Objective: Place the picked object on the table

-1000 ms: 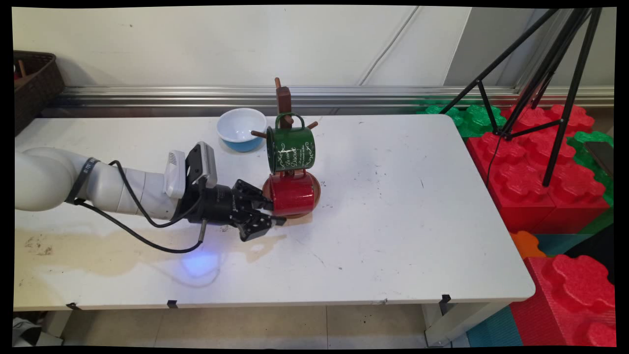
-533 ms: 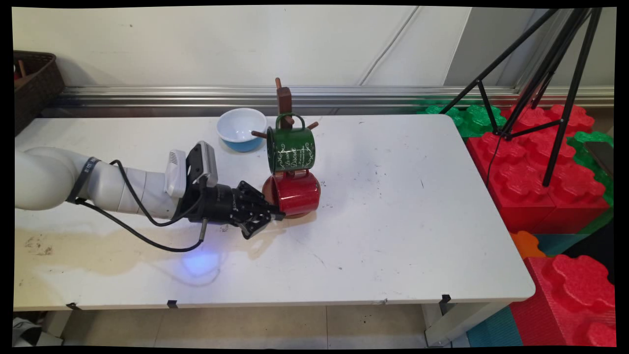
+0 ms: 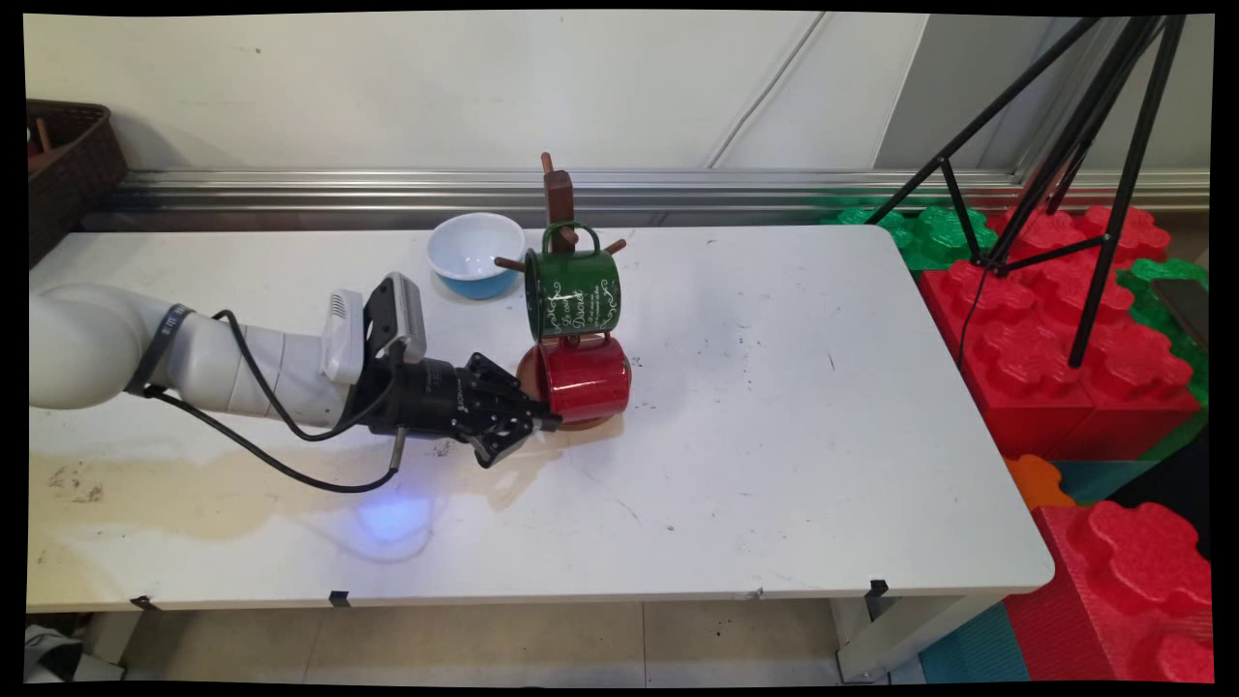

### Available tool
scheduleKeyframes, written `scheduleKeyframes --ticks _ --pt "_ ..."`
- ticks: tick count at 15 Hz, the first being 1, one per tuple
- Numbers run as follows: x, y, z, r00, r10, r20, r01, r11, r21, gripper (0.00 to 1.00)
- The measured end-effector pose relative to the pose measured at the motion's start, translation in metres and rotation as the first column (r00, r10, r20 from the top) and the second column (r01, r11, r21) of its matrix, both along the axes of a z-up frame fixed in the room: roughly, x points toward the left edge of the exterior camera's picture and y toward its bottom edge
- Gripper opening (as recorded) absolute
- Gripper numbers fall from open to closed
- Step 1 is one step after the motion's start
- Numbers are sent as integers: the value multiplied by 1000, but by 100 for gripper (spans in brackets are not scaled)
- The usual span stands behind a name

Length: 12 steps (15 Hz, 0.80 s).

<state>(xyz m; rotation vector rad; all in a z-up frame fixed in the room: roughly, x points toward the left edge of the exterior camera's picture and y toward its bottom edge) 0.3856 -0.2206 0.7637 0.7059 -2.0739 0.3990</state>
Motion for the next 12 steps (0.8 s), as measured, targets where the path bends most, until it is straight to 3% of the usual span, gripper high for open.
scheduleKeyframes --ticks 12 --pt "-2 16 23 999 -42 -25 42 999 16 0"
